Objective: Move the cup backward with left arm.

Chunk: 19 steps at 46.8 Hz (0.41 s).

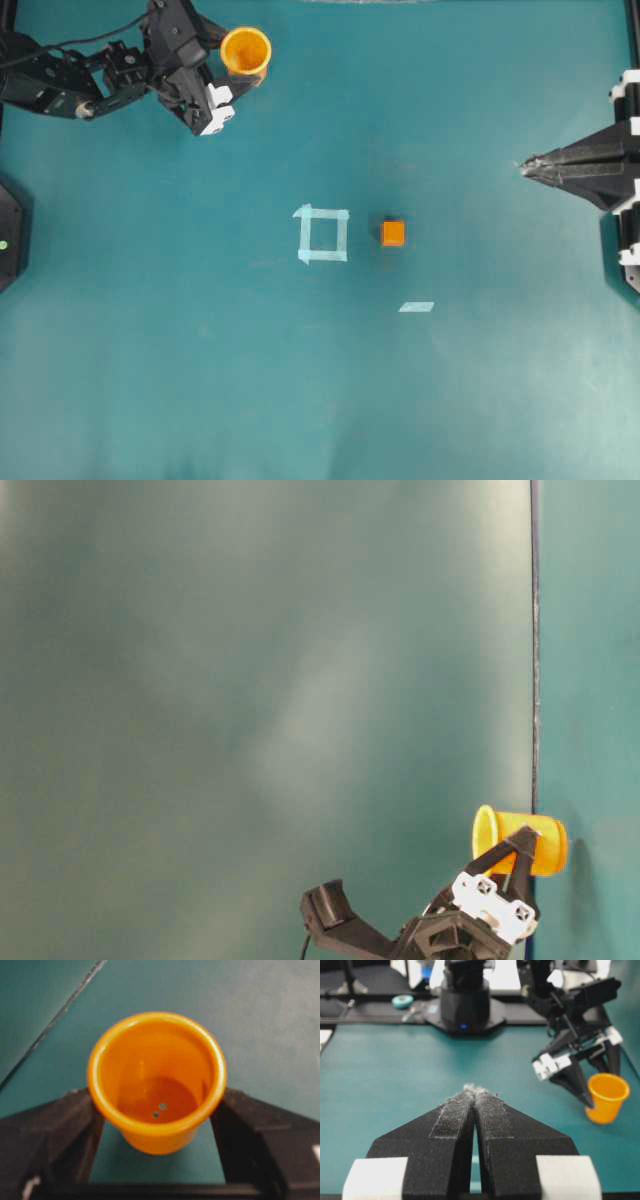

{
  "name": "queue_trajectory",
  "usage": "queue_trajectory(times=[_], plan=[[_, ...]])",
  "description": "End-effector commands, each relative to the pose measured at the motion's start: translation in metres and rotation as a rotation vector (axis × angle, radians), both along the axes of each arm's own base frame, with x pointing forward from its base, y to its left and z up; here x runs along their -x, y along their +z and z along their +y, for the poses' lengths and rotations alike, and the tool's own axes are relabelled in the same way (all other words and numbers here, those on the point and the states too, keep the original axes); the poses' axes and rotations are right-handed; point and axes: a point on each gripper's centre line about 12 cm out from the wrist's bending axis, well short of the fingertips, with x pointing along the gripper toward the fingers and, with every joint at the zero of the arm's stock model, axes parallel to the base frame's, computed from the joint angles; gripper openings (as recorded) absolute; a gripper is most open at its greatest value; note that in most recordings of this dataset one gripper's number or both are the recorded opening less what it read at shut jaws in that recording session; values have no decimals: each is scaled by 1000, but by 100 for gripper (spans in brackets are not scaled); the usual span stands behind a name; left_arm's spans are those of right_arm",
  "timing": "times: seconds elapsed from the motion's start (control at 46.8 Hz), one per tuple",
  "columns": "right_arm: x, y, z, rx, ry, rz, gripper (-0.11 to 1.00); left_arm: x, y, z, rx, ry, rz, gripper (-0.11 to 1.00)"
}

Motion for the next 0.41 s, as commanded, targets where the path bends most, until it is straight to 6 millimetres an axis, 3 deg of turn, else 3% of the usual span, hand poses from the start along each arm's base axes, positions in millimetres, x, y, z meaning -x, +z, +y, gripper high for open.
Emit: queue_trajectory(times=[0.0, 0.385], plan=[[-2, 14, 0, 1, -2, -35, 0, -2, 7, 2, -15, 1, -23, 66], [-2, 15, 0, 1, 0, -32, 0, -1, 7, 2, -14, 2, -24, 66]])
